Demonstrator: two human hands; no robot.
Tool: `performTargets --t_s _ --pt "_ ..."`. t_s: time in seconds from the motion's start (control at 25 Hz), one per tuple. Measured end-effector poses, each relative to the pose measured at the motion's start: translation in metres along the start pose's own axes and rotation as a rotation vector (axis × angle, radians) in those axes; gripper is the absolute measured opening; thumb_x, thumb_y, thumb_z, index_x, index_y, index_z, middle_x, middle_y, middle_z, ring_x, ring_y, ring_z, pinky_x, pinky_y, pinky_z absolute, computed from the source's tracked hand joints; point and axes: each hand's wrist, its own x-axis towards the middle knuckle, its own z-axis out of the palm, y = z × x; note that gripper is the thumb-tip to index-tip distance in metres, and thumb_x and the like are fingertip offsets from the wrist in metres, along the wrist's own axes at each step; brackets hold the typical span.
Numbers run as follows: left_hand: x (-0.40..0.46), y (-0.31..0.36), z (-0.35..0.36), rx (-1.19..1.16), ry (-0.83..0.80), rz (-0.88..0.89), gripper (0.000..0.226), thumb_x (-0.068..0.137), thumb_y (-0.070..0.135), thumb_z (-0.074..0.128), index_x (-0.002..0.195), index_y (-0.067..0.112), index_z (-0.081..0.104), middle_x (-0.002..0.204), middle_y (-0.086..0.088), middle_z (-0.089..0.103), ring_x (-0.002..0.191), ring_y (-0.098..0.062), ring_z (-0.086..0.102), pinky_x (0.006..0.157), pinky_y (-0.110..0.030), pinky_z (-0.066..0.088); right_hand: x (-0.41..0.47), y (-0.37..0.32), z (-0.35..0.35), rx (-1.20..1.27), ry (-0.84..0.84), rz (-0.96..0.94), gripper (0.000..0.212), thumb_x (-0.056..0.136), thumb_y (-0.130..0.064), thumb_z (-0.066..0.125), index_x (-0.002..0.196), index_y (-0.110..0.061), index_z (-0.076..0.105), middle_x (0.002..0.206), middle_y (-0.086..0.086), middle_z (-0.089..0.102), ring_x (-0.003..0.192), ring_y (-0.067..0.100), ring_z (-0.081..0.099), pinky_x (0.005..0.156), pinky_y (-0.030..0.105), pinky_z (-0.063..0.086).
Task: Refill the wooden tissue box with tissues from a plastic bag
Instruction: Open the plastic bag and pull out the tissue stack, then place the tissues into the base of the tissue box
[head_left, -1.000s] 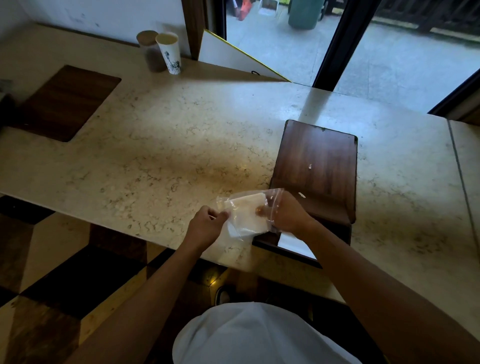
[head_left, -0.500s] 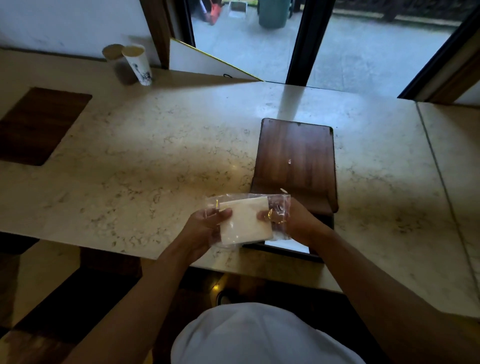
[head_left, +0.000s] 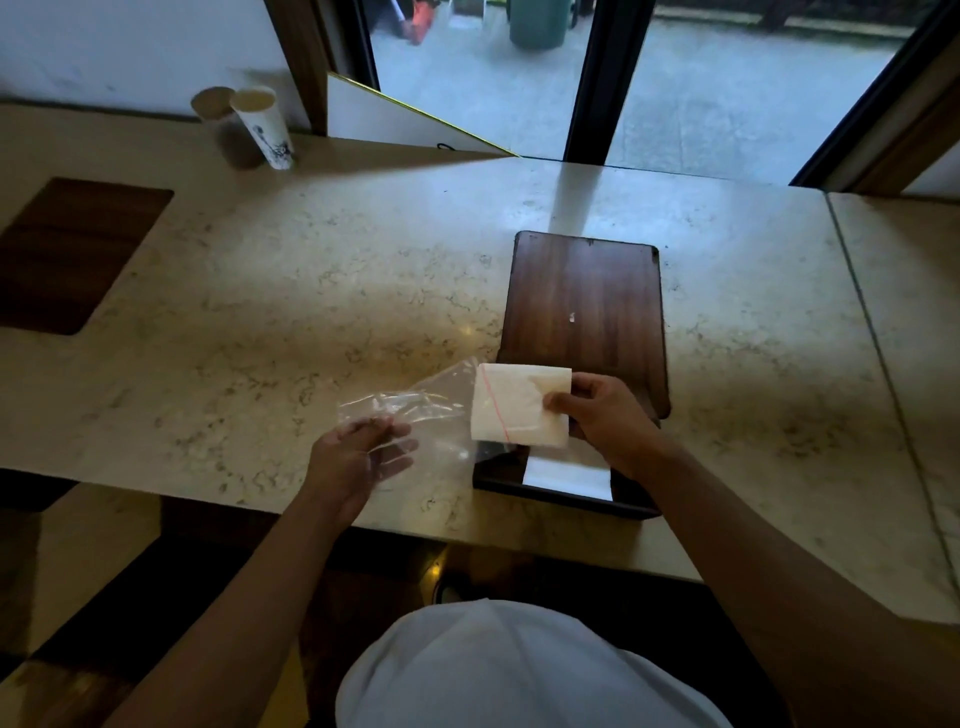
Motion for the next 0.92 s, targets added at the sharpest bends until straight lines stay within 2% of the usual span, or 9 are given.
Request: performTargets --t_s 0.2,0.36,0.52,0.6,0.64,0.72,0.76,0.84,0.92 --pt "0.000 -0.010 -0.022 -0.292 0.233 -0.081 0.012 0.095 0.013 0.059 0.102 0.003 0.061 0.103 -0.018 0.073 0.086 -0.033 0.074 0.065 -0.041 0.060 0.013 -0.006 0.019 0.167 0.100 0.031 0.016 0.093 -0.013 0.067 0.107 -0.021 0.068 0.113 0.001 0.071 0.104 0.019 0.069 0.080 0.034 0.062" --pt "-0.008 -0.029 -0.010 -0.493 0.440 -0.039 0.017 0.096 0.012 0.049 0.105 0.000 0.058 0.111 -0.022 0.070 0.089 -0.035 0.072 0.074 -0.044 0.059 0.020 -0.004 0.036 0.271 0.185 0.047 0.032 0.094 -0.009 0.065 0.126 -0.006 0.063 0.116 0.006 0.070 0.105 0.022 0.069 0.086 0.042 0.060" --pt "-0.014 -0.045 -0.004 -0.543 0.516 -0.005 0.014 0.103 0.006 0.048 0.107 0.000 0.060 0.119 -0.020 0.064 0.084 -0.017 0.074 0.074 -0.027 0.060 0.022 0.002 0.044 0.368 0.244 0.066 0.030 0.094 -0.007 0.065 0.124 -0.006 0.064 0.107 0.002 0.073 0.098 0.022 0.073 0.081 0.040 0.062" --pt "-0.016 -0.050 0.000 -0.614 0.556 -0.049 0.025 0.101 0.002 0.052 0.121 -0.009 0.061 0.119 -0.023 0.065 0.094 -0.023 0.071 0.074 -0.032 0.060 0.021 0.006 0.048 0.374 0.215 0.084 0.028 0.093 -0.006 0.065 0.122 -0.007 0.064 0.109 0.005 0.073 0.098 0.023 0.073 0.081 0.040 0.062" --pt "-0.016 -0.053 0.003 -0.614 0.576 -0.072 0.029 0.100 0.002 0.053 0.125 -0.011 0.060 0.118 -0.023 0.066 0.092 -0.025 0.070 0.072 -0.033 0.059 0.020 0.008 0.049 0.369 0.201 0.092 0.028 0.093 -0.006 0.065 0.121 -0.008 0.064 0.112 0.006 0.072 0.100 0.024 0.072 0.083 0.042 0.061" --pt "-0.015 -0.059 0.008 -0.465 0.597 -0.139 0.025 0.097 0.005 0.058 0.117 -0.009 0.066 0.117 -0.022 0.069 0.083 -0.024 0.070 0.071 -0.033 0.058 0.017 0.012 0.052 0.367 0.183 0.106 0.029 0.094 -0.006 0.065 0.123 -0.007 0.063 0.116 0.006 0.070 0.104 0.025 0.070 0.088 0.044 0.060" --pt "-0.017 -0.062 0.009 -0.371 0.598 -0.167 0.022 0.095 0.006 0.061 0.112 -0.007 0.067 0.118 -0.022 0.070 0.087 -0.026 0.071 0.076 -0.036 0.060 0.016 0.013 0.052 0.370 0.177 0.115 0.031 0.094 -0.006 0.065 0.125 -0.006 0.063 0.116 0.005 0.070 0.105 0.025 0.070 0.090 0.045 0.059" --pt "-0.017 -0.066 0.008 -0.267 0.557 -0.212 0.032 0.092 0.008 0.067 0.120 -0.006 0.060 0.120 -0.024 0.068 0.103 -0.035 0.071 0.093 -0.046 0.058 0.014 0.014 0.052 0.370 0.168 0.127 0.033 0.094 -0.005 0.064 0.127 -0.003 0.062 0.114 0.004 0.070 0.106 0.025 0.069 0.092 0.045 0.058" --pt "-0.017 -0.066 -0.001 -0.179 0.488 -0.233 0.042 0.091 0.012 0.071 0.124 -0.006 0.052 0.115 -0.025 0.064 0.104 -0.039 0.069 0.094 -0.049 0.056 0.013 0.014 0.050 0.367 0.163 0.135 0.035 0.094 -0.005 0.064 0.129 -0.001 0.060 0.115 0.005 0.070 0.107 0.025 0.068 0.093 0.046 0.058"
